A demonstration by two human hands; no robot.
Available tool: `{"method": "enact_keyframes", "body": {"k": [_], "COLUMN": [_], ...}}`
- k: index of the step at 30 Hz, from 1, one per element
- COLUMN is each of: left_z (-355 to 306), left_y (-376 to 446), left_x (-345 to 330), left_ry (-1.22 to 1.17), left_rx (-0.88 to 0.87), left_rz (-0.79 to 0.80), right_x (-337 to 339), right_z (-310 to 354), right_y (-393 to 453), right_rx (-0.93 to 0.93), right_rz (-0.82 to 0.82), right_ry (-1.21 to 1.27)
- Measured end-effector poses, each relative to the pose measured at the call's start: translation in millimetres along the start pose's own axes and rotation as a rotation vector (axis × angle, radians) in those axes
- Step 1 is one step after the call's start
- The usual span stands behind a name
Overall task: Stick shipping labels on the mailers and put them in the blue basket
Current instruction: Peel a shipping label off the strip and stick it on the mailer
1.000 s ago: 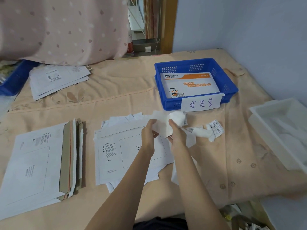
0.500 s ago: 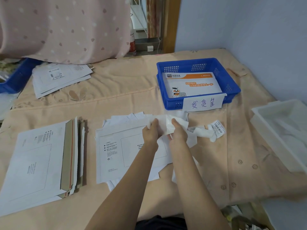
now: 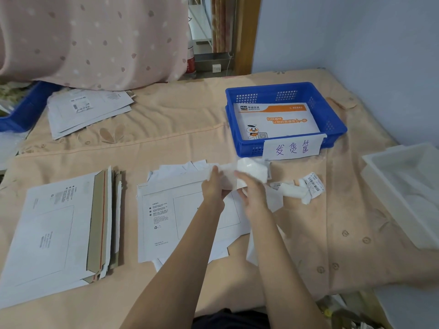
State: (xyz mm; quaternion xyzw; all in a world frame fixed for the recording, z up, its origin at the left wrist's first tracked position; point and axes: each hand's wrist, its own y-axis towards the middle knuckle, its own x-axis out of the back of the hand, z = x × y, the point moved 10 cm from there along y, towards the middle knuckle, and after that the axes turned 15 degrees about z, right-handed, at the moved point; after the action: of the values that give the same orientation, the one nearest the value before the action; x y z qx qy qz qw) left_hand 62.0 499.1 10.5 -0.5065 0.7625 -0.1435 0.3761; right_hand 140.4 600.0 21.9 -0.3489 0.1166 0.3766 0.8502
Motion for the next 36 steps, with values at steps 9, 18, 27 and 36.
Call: {"method": "enact_keyframes", "body": {"k": [9, 18, 27, 36], "left_z": [10.2, 11.2, 9.6, 6.1], "left_y": [-7.6, -1.0, 10.5, 16.0], "left_x": [-29.6, -14.1, -9.3, -7.0], "left_ry": [0.552, 0.404, 0.161, 0.256], "left_rx": [-0.148, -0.097, 0.012, -0.038], "left_rz": [0.309, 0.116, 0.204, 0.160], "right_x": [24.4, 25.8, 23.2, 19.3], "right_z": [16.1, 12.1, -3.4, 1.1], "right_y": [-3.0, -3.1, -2.0, 6.2], "right_rx": [0.174, 0.126, -0.009, -0.034], "right_rz": [-0.310, -0.327, -0.172, -0.143], "right_ry": [-0.429, -0.328, 0.162, 0.030]}}
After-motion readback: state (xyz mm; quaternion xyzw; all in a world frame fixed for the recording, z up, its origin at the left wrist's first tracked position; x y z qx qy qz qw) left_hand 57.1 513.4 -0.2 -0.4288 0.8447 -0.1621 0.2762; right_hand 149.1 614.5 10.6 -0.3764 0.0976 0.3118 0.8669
